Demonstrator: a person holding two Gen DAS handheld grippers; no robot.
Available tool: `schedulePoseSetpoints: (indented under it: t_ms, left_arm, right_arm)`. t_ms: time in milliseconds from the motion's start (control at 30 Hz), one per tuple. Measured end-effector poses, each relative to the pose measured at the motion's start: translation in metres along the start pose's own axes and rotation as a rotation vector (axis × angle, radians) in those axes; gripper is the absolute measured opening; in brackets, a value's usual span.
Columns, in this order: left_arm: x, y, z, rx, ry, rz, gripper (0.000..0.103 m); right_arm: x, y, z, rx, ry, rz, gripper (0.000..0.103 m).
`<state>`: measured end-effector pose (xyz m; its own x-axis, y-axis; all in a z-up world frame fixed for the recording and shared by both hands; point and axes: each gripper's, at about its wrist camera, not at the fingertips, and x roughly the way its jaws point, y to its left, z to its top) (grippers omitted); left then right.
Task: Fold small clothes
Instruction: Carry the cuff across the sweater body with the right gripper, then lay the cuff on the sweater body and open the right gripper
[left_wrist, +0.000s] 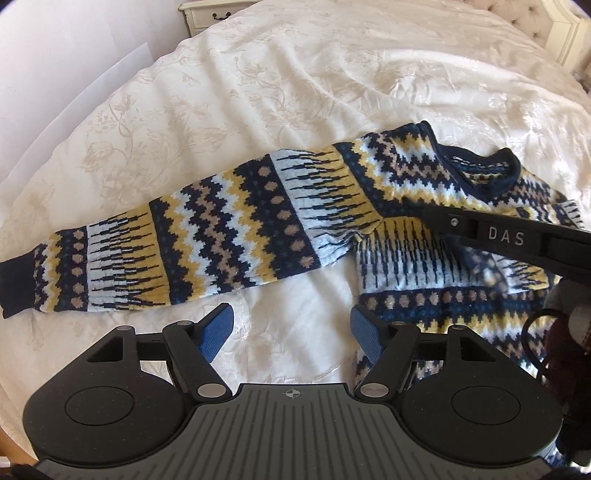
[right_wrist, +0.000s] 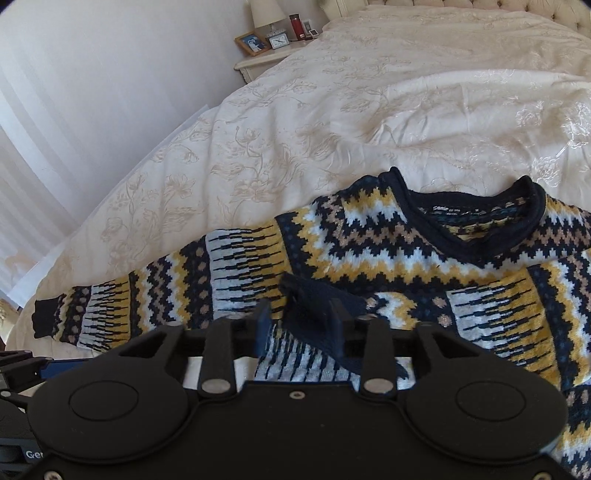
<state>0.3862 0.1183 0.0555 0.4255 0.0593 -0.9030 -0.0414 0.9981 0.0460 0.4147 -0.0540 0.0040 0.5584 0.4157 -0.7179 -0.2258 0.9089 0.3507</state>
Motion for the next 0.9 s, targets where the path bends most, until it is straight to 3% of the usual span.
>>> schedulePoseSetpoints:
  t_ms: [267,567,900]
  left_arm:
    - [0.008,-0.011,0.011,0.054,-0.02,-0.034,0.069]
    - [0.034,-0.068,0.034,0.154,-0.017,-0.101,0.069]
    - [0.097,-0.126,0.041,0.257,0.086,-0.012,0.069]
  right_arm:
    - [-0.026,-0.018,-0.014,0.09,-0.015,-0.076,0.061]
    - [-0.067,-0.092,-0.041,0.249,0.009,-0.267,0.063]
    - [-0.087,-0.195,-0.029,0.324,-0.004,-0.377,0.063]
